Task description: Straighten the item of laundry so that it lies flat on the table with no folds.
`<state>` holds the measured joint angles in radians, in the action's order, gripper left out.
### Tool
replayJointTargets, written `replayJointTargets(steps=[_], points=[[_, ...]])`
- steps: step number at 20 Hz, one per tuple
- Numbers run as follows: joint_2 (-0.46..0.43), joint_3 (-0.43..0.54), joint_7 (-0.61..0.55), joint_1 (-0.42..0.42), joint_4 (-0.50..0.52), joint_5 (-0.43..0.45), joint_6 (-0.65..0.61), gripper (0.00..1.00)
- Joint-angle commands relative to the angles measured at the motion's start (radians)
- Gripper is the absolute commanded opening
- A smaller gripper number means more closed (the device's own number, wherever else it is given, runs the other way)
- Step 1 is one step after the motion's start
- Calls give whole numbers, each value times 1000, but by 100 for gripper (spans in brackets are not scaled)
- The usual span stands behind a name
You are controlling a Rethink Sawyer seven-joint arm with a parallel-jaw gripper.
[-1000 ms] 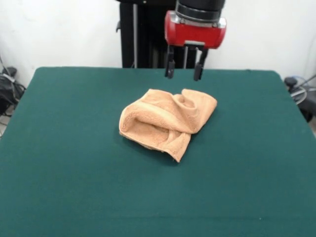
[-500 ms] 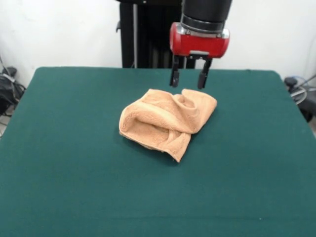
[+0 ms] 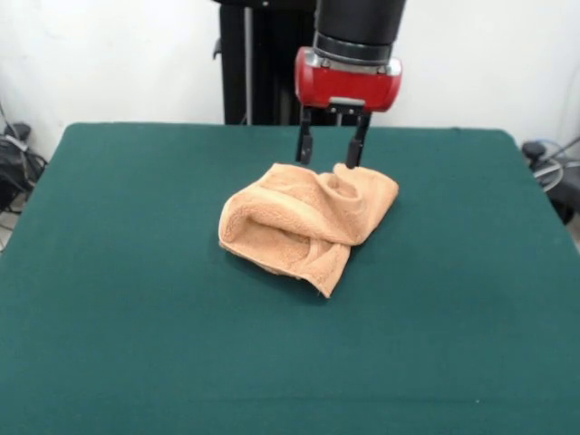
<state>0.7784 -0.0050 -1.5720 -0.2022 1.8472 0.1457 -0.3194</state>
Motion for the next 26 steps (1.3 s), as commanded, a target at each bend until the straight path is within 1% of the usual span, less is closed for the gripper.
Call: replayJointTargets(steps=[1, 6, 12, 16, 26], points=[[-22, 119, -170, -32, 133, -20, 96, 100], [-29, 137, -170, -36, 155, -23, 117, 100], [-60, 121, -208, -14, 190, -18, 200, 100], [-93, 110, -231, -3, 215, -12, 279, 100], [-144, 88, -266, 24, 262, -34, 408, 100]])
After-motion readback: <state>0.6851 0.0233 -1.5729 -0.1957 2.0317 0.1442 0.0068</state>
